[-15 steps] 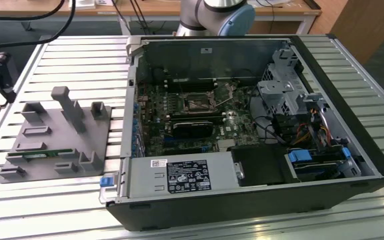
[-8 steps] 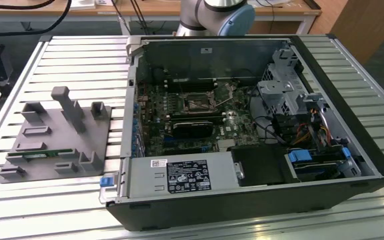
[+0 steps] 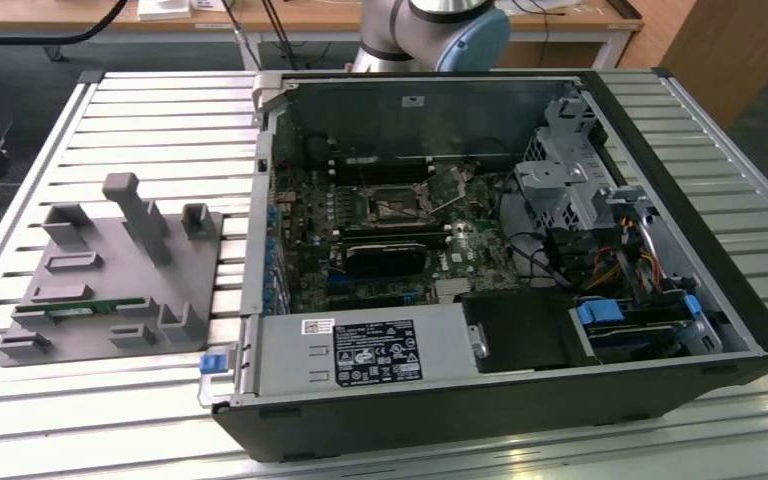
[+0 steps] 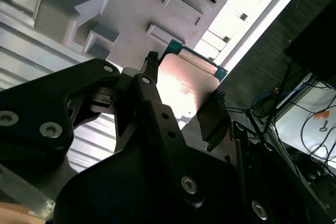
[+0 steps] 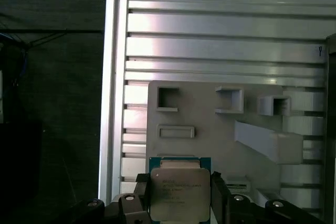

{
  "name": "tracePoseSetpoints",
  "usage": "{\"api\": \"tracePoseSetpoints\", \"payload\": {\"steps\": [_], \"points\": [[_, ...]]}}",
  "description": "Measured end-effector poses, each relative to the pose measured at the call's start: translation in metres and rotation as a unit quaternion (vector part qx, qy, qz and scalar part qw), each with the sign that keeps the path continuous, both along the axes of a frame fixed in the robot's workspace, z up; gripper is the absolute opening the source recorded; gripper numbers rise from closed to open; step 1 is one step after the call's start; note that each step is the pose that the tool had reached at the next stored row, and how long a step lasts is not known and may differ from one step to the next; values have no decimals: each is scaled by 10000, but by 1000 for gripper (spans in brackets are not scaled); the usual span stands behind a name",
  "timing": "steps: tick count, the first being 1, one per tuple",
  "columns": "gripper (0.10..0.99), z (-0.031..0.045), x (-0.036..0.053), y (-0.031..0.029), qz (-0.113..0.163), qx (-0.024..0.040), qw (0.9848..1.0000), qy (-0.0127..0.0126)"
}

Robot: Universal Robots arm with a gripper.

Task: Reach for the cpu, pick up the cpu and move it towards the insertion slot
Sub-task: 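Pick up the cpu and move it towards the insertion slot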

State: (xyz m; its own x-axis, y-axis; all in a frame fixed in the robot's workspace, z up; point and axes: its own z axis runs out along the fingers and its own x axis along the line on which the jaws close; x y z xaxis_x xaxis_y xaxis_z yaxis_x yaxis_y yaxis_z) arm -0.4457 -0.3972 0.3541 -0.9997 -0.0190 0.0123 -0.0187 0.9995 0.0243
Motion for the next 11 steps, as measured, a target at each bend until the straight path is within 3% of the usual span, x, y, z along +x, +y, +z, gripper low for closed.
{"api": "tracePoseSetpoints", "payload": {"steps": [11], "points": [[545,330,0,5,0,-1,10000,0]]}}
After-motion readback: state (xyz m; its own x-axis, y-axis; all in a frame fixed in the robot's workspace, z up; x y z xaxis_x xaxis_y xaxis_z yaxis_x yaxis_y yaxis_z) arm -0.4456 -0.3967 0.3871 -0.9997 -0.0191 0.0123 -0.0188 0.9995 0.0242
